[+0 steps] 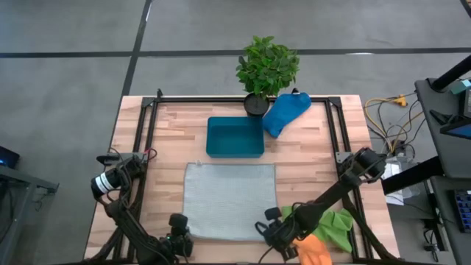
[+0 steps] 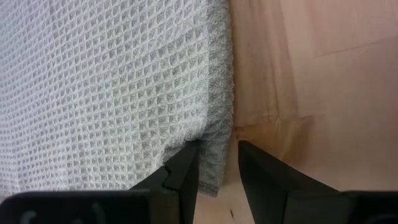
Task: Fold microfiber towels
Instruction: Fold the gray microfiber towel
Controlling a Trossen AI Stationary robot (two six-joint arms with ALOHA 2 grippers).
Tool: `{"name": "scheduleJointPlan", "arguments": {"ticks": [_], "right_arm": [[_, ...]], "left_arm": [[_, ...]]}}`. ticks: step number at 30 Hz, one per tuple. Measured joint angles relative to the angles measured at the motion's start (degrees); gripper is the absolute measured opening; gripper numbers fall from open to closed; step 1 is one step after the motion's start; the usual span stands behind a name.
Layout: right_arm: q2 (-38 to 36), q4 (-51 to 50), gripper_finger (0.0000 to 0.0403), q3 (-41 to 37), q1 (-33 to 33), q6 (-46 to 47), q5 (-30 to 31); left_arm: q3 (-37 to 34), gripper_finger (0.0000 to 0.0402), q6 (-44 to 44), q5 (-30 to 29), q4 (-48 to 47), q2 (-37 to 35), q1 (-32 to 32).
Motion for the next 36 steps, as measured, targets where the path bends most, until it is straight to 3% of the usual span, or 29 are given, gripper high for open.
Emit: {"name": "scheduleJointPlan", "arguments": {"ticks": [6, 10, 15, 19, 23, 30, 33, 36], "right_arm": [[-0.34, -1.22, 0.0070, -0.50, -0.04, 0.40, 0.22], [0.49, -0.96, 0.0045, -0.97, -0.31, 0.38, -0.86], [0.46, -1.76, 0.0012, -0.64, -2.13, 1.69, -7.98], [-2.17, -2.28, 0.0009, -0.82, -3.51, 1.16, -10.25], [-4.99, -2.14, 0.0009, -1.14, -5.80, -1.36, -16.62], [-5.46, -1.76, 0.0009, -2.52, -10.69, -4.38, -29.74], [-5.40, -2.03, 0.0009, -4.02, -12.69, -4.74, -30.28], [-5.40, -1.86, 0.0009, -5.63, -14.59, -4.21, -29.82]], "left_arm": [[-1.11, 0.0098, -4.78, -0.54, 0.34, -0.15, -0.65], [-1.64, 0.0069, -4.84, -0.46, 0.67, -0.33, -0.74], [-1.81, 0.0007, -4.36, 1.43, 0.33, -0.76, -0.72], [-2.52, 0.0002, -4.25, 3.06, -0.38, -2.63, -0.70], [-4.87, 0.0001, -1.99, 4.60, 2.22, -7.38, -0.74], [-20.04, 0.0000, 4.41, 12.50, 29.61, -22.32, 2.11], [-28.54, 0.0000, 0.03, 13.51, 36.58, -28.53, 4.32], [-34.88, 0.0000, -4.30, 12.88, 37.46, -33.90, 6.57]]}}
